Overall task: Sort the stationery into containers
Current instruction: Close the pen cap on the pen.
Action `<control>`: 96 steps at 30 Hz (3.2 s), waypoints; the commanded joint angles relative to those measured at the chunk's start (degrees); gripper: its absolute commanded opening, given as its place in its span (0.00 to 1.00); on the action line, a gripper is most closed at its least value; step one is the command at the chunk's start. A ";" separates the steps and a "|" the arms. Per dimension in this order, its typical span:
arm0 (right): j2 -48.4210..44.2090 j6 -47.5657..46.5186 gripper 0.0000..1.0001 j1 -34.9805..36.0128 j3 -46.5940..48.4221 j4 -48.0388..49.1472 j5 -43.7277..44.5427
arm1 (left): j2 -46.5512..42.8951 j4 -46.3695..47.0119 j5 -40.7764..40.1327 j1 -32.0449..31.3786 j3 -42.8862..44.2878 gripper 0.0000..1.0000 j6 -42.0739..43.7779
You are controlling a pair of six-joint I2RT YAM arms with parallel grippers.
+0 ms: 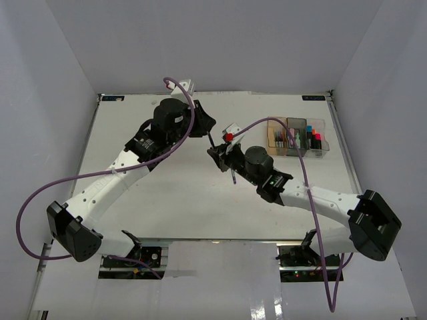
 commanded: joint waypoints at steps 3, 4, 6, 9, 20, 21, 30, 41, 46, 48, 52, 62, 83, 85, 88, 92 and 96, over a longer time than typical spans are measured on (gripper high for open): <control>-3.23 0.16 0.10 -0.06 0.23 3.38 -0.60 | -2.15 -0.34 -2.07 -0.81 0.25 0.20 0.57; -3.41 0.24 0.10 -0.15 0.31 3.38 -0.69 | -2.15 -0.34 -2.07 -0.90 0.17 0.19 0.48; -3.59 0.24 0.10 -0.15 0.58 3.38 -0.87 | -2.24 -0.34 -1.98 -0.98 -0.27 0.17 0.04; -3.94 0.24 0.10 -0.15 1.19 3.38 -1.04 | -2.24 -0.34 -1.37 -0.99 -0.80 0.16 -0.75; -5.25 -1.07 0.09 -0.15 1.90 6.11 -0.70 | -2.85 0.19 1.45 -1.16 -2.73 0.11 -4.09; -5.34 -1.25 0.09 -0.15 2.07 6.20 -0.61 | -2.85 0.19 1.53 -1.16 -2.91 0.11 -4.18; -5.78 -2.39 0.08 -0.15 3.30 6.90 -0.52 | -2.42 0.54 2.41 -1.25 -4.14 0.06 -4.88; -5.96 -4.59 0.08 -0.23 5.23 8.48 -2.19 | -1.98 0.89 4.70 -1.60 -5.90 0.02 -6.11; -5.87 -5.38 0.08 -0.15 6.20 8.48 -2.89 | -1.63 1.33 4.96 -1.69 -6.43 0.00 -6.46; -5.78 -5.56 0.08 -0.23 6.55 8.57 -3.07 | -1.36 1.51 5.22 -1.78 -6.69 0.00 -6.72; -5.78 -5.91 0.08 -0.15 6.56 9.45 -2.98 | -1.10 2.12 5.75 -2.04 -7.57 0.00 -7.51; -6.14 -6.26 0.08 -0.32 8.58 10.24 -2.80 | -1.01 4.06 6.11 -2.57 -9.94 0.00 -8.49; -7.01 -6.52 0.08 -0.85 12.53 13.84 -4.12 | -0.75 5.55 7.42 -3.10 -14.16 0.00 -9.45; -7.10 -6.79 0.08 -0.76 12.97 14.19 -4.56 | -0.48 5.64 7.86 -3.09 -14.34 0.00 -9.37; -7.19 -7.66 0.08 -0.85 13.59 14.20 -5.00 | -0.39 5.38 7.69 -3.09 -14.95 0.00 -9.36; -7.28 -8.10 0.08 -0.76 14.46 14.20 -5.53 | 0.22 5.20 8.56 -3.18 -15.04 0.00 -9.71; -6.75 -7.84 0.08 -0.76 14.90 14.55 -6.32 | 1.19 5.11 9.36 -3.18 -14.87 0.00 -9.72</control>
